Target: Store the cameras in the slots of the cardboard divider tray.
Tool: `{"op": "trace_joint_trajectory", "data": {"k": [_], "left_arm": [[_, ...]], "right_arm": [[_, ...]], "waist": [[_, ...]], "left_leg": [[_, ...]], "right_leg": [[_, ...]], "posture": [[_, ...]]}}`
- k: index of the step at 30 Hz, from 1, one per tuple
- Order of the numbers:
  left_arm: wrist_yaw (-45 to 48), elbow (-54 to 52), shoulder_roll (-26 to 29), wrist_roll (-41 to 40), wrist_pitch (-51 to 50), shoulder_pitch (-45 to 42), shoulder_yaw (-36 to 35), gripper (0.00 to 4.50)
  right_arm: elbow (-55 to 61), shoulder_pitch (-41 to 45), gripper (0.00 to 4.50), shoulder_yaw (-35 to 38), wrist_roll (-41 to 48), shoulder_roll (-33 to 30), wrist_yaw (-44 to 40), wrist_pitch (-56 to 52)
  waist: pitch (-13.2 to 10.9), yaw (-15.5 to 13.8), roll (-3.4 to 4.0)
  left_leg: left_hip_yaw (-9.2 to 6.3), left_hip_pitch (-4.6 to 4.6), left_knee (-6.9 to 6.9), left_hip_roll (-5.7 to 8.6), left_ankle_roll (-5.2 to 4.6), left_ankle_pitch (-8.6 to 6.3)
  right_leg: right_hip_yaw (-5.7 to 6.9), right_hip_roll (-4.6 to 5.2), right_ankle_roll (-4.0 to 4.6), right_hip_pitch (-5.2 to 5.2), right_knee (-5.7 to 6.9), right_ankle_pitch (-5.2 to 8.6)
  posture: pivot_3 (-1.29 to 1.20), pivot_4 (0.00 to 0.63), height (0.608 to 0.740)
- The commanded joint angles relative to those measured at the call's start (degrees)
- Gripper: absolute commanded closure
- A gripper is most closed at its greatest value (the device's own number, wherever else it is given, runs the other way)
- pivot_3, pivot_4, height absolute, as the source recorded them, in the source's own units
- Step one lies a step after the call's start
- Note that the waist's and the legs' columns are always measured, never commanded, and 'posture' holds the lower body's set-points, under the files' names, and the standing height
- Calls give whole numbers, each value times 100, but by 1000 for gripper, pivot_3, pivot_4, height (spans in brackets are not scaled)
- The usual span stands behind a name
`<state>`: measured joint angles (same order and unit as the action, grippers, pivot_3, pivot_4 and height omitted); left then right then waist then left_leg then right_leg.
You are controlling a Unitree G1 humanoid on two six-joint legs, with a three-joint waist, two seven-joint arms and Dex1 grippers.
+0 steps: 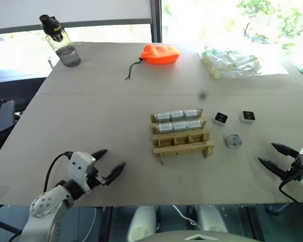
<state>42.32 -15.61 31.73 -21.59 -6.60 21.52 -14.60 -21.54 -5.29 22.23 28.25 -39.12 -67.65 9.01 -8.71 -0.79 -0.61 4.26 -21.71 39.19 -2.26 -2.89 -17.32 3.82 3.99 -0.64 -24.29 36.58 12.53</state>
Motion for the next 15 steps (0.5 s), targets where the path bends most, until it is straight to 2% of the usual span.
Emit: {"op": "trace_joint_trajectory", "data": {"k": [1, 4, 15], "left_arm": [[56, -202, 24, -183, -130, 40, -47, 0], [47, -191, -22, -295, -192, 0, -109, 0], [88, -209, -13, -283, -169, 24, -84, 0]], "right_arm": [[-155, 134, 78, 89, 25, -81, -114, 129], [-629, 292, 78, 133, -37, -84, -254, 368], [-590, 265, 78, 128, -54, -8, -220, 496]], "waist": [[0, -2, -1], [-1, -1, -1], [-1, -1, -1]], "left_leg": [[0, 0, 0, 0, 0, 0], [4, 2, 3, 2, -2, 0], [4, 2, 3, 1, -2, -1]], "right_leg": [[0, 0, 0, 0, 0, 0], [0, -1, 0, 1, -1, 0], [-3, -21, -1, 1, 0, 0]], "posture": [[0, 150, 726], [0, 150, 726], [0, 150, 726]]}}
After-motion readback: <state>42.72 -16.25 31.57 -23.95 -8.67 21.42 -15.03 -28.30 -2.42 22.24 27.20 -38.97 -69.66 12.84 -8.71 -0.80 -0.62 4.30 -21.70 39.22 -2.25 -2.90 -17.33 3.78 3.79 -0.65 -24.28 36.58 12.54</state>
